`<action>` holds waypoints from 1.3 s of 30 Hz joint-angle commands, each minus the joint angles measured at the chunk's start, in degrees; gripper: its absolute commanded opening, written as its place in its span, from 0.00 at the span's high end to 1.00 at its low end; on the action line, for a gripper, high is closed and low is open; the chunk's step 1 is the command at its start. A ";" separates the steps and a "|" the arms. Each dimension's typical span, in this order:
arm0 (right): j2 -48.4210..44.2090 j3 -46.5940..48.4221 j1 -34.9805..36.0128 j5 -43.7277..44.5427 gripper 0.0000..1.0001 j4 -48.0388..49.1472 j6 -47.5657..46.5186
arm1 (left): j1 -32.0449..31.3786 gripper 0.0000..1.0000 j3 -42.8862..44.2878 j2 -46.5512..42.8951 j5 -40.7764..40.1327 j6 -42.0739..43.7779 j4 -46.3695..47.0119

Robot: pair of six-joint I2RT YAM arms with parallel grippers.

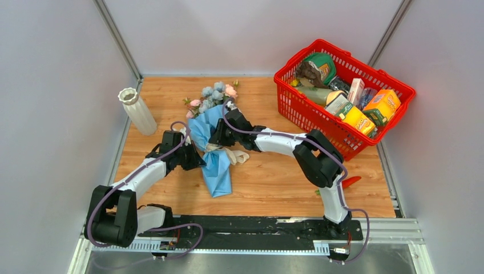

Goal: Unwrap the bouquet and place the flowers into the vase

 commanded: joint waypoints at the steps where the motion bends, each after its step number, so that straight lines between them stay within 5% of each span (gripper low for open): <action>1: -2.94 -1.36 0.31 2.93 0.85 -0.29 -0.63 | 0.15 1.00 0.41 0.20 0.54 0.16 1.68; 3: -4.17 -1.36 0.31 4.86 1.00 -2.03 -0.98 | 0.24 1.00 0.67 0.11 0.19 0.17 1.15; 23: -17.87 -0.31 0.23 16.29 1.00 -3.10 -10.82 | 0.24 1.00 -0.56 -0.42 -2.89 -1.06 0.45; 39: -44.42 -1.98 0.05 43.01 1.00 -4.16 -25.41 | 0.24 1.00 -2.40 -2.53 -3.15 -3.26 2.28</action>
